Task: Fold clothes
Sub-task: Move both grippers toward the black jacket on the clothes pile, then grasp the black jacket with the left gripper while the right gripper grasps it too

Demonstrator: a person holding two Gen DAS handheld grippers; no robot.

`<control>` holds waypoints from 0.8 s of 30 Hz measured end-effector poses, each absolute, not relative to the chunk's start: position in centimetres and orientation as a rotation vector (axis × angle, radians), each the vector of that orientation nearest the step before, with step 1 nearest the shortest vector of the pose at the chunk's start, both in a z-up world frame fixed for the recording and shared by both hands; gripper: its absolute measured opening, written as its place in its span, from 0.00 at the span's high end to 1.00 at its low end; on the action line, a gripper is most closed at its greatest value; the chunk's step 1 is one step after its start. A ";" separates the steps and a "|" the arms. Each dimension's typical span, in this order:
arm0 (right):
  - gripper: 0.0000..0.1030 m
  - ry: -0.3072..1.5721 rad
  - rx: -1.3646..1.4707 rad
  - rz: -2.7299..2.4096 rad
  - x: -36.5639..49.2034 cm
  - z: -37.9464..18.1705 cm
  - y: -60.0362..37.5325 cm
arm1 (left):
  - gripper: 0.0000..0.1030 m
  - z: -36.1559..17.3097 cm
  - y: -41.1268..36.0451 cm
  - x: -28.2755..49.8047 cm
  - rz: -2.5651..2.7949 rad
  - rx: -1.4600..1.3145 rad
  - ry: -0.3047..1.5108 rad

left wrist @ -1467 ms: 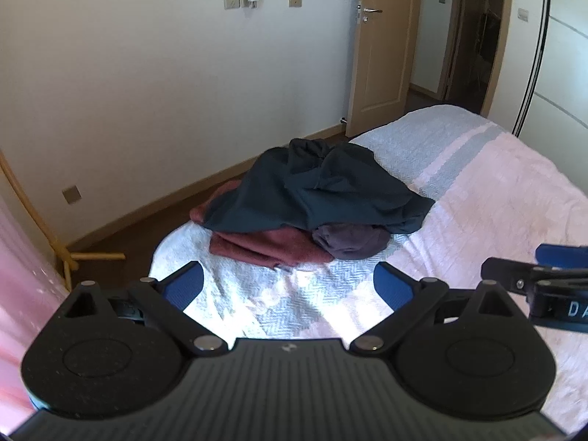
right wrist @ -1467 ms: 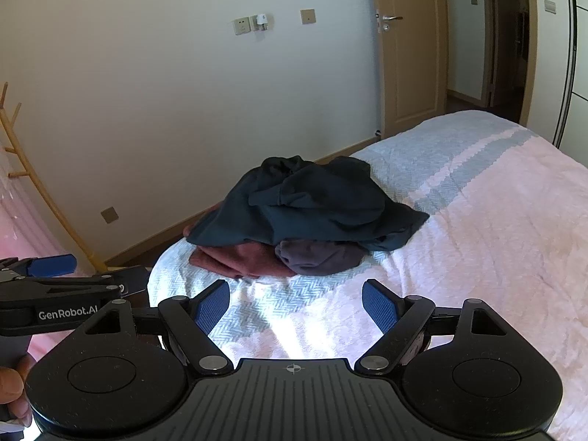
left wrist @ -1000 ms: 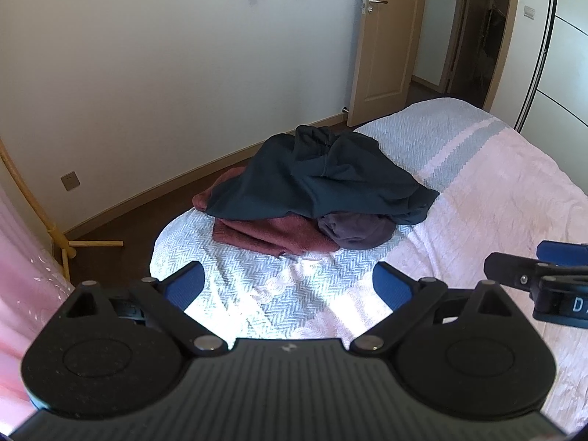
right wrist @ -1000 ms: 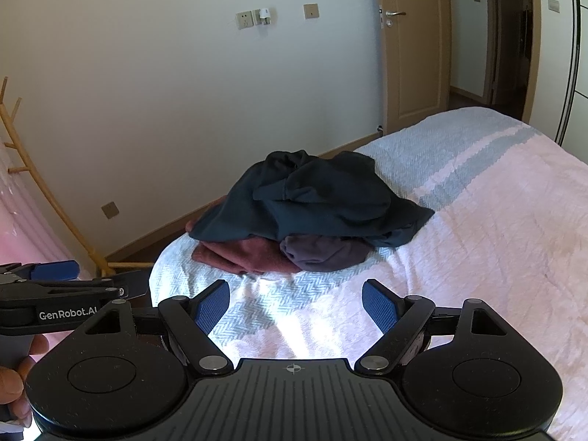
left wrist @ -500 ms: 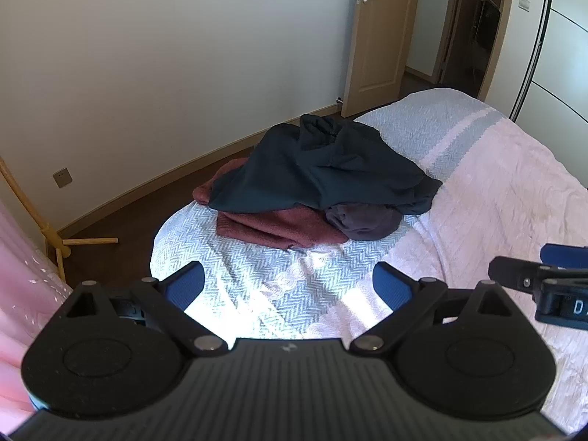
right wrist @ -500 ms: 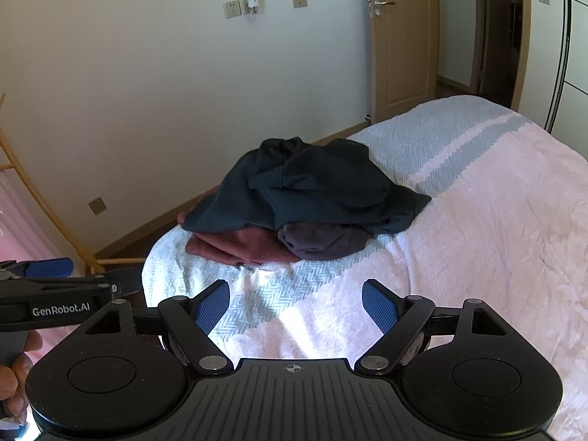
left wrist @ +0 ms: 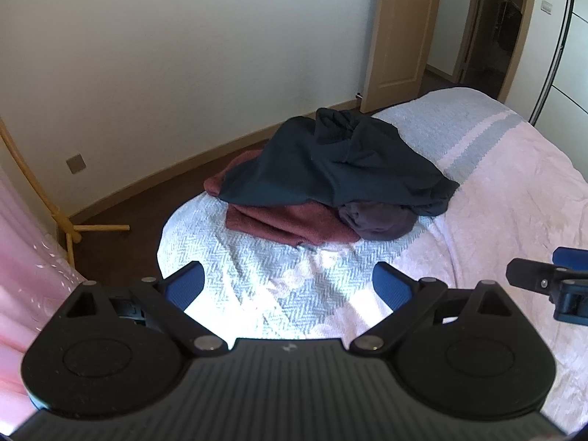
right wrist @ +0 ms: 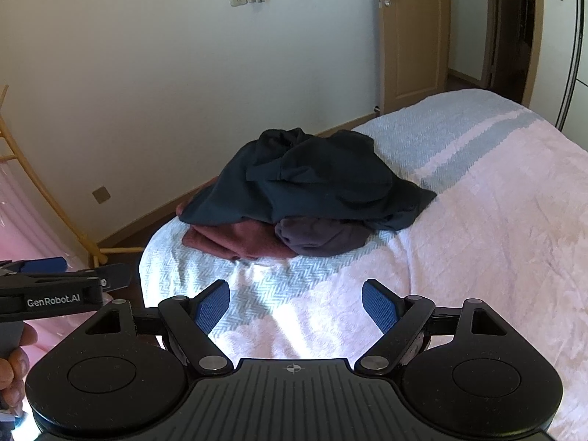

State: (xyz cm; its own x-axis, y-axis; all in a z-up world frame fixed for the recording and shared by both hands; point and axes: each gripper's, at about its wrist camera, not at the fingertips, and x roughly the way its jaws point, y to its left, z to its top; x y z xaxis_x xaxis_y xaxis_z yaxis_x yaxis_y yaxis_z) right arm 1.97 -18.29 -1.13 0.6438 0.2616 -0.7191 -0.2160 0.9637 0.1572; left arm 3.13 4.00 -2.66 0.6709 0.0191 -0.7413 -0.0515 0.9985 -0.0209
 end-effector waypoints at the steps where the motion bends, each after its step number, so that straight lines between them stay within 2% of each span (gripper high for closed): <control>1: 0.20 0.825 0.060 0.277 2.2 -1.1 -18.7 | 0.06 -2.6 3.8 3.2 0.041 -0.042 0.833; 8: 0.20 0.832 0.079 0.297 4.3 -2.4 -20.9 | 0.06 -4.0 2.9 4.8 0.021 -0.010 0.868; 13: 0.20 0.797 0.105 0.318 6.4 -2.9 -22.0 | 0.06 -5.6 3.7 9.7 -0.060 0.084 0.879; 19: 0.20 0.795 0.060 0.302 11.7 -4.4 -22.2 | 0.06 -9.2 4.1 20.2 -0.238 0.233 0.848; 24: 0.20 0.859 -0.031 0.278 18.9 -7.8 -20.9 | 0.07 -12.4 2.2 29.9 -0.472 0.350 0.806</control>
State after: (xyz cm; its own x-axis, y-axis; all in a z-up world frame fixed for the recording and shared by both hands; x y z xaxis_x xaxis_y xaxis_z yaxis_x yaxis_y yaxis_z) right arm 18.93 -20.90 -7.79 0.6196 0.2295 -0.7506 -0.2546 0.9633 0.0844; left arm 29.89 2.24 -12.42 0.5985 -0.2679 -0.7550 0.5273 0.8413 0.1194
